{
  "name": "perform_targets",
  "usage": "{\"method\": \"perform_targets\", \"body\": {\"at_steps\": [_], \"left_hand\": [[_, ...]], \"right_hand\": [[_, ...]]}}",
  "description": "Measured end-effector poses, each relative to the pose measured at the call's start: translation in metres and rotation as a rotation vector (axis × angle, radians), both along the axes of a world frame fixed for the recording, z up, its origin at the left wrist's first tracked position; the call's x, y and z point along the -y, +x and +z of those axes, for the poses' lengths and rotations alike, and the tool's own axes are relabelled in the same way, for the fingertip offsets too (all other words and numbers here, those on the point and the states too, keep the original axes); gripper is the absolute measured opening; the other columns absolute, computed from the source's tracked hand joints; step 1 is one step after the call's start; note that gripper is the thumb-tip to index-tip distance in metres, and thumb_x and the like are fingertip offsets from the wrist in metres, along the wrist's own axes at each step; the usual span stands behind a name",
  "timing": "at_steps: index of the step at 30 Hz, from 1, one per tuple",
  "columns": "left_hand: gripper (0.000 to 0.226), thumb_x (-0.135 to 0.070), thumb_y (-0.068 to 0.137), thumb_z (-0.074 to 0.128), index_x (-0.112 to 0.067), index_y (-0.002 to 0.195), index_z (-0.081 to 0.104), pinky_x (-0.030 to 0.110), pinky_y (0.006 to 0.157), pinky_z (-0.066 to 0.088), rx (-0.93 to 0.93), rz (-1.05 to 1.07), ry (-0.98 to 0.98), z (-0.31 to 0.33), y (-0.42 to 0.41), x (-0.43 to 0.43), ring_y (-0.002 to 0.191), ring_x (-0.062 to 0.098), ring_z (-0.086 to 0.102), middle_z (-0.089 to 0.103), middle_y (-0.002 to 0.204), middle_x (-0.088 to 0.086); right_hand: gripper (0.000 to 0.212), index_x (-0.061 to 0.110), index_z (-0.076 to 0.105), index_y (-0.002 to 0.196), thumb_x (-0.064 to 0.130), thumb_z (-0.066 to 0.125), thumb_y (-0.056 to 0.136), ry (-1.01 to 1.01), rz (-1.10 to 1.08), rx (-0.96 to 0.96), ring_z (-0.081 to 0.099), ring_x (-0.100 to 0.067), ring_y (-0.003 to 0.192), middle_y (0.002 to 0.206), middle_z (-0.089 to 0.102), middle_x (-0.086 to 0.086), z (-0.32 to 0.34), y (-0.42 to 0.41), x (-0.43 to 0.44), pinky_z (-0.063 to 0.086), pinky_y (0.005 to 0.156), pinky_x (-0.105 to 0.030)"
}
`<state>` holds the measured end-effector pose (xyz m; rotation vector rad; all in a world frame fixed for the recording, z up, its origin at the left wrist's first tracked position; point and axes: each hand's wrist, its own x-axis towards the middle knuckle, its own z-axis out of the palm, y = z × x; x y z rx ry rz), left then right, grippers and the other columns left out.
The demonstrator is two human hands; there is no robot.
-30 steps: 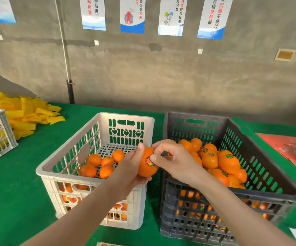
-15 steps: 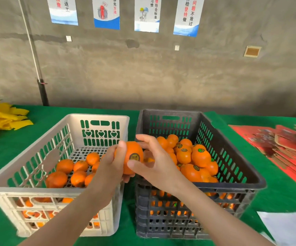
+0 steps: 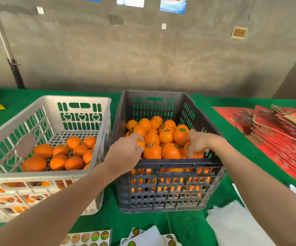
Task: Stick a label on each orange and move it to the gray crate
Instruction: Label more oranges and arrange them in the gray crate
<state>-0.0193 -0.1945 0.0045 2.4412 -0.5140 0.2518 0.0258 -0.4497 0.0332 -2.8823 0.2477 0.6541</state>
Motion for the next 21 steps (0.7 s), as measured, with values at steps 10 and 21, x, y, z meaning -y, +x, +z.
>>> {"method": "perform_targets", "body": {"at_steps": [10,21], "left_hand": [[0.020,-0.024,0.097,0.051,-0.016,0.112,0.061,0.029,0.063,0.038,0.065,0.064,0.008,-0.002,-0.007,0.002,0.081,0.021,0.059,0.053,0.073,-0.007],[0.030,0.001,0.086,0.059,0.003,0.116,0.058,0.028,0.100,0.035,0.472,-0.024,-0.131,-0.036,-0.073,-0.018,0.112,0.025,0.048,0.056,0.116,0.019]], "right_hand": [[0.029,0.011,0.061,0.105,0.028,0.070,0.083,0.225,0.198,0.932,0.061,-0.019,0.090,0.098,0.066,-0.005,0.017,-0.059,-0.041,0.048,0.077,-0.031],[0.041,0.003,0.050,0.118,0.020,0.065,0.084,0.021,0.670,-0.206,0.057,-0.037,0.102,0.115,0.057,-0.021,-0.160,-0.132,-0.128,0.051,0.082,-0.043]]}}
